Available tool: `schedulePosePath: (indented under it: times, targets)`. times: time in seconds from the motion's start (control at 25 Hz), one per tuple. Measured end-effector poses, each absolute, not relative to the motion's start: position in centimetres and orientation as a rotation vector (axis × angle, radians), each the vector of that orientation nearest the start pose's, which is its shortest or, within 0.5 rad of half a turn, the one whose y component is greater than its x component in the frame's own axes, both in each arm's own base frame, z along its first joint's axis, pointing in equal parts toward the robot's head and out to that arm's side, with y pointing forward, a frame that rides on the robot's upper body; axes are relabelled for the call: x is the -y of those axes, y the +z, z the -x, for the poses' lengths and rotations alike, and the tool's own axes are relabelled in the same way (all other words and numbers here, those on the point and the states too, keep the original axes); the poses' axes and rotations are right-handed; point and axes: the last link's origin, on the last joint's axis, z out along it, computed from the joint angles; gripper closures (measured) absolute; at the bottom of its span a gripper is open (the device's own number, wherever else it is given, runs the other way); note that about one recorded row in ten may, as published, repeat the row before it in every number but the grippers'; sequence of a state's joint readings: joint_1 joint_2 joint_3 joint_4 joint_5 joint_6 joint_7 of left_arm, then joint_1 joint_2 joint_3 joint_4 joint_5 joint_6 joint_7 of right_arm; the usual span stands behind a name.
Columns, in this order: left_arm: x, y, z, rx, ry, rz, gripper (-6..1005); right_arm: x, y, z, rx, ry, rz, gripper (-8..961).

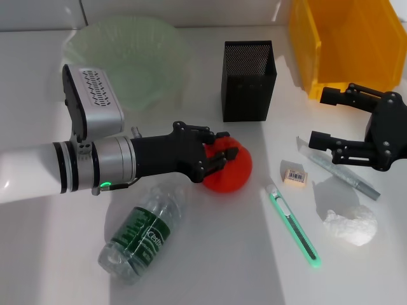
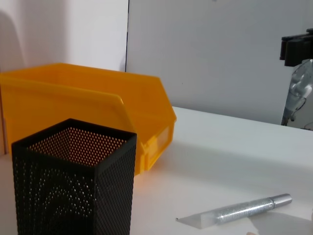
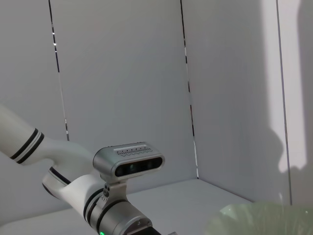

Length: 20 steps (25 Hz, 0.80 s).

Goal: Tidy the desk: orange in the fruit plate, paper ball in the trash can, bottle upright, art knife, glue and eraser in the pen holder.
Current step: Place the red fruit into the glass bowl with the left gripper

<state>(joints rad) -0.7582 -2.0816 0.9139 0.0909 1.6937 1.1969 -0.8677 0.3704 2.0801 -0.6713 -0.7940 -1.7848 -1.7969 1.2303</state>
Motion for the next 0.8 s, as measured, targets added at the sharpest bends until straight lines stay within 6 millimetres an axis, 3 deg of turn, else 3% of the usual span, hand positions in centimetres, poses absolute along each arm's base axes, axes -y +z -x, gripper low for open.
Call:
schedulePosePath:
  times: [0.16, 0.44, 0.6, 0.8]
  targets:
    - [-34.1, -9.0, 23.2, 0.358, -0.698, 2.747, 665, -28.7, 4.3, -26.4, -0.323, 0.970, 2.630, 116]
    - [-34.4, -2.5, 24.2, 0.326, -0.920, 2.520, 754, -28.5, 4.5, -26.6, -0.331, 0.967, 2.621, 115]
    - [-35.3, -0.1, 24.6, 0.336, -0.965, 2.370, 781, -28.7, 4.4, -26.5, -0.331, 0.968, 2.624, 115]
    - [-37.9, 0.0, 24.8, 0.369, -0.869, 2.268, 821, -28.8, 4.2, -26.3, -0.324, 0.971, 2.631, 116]
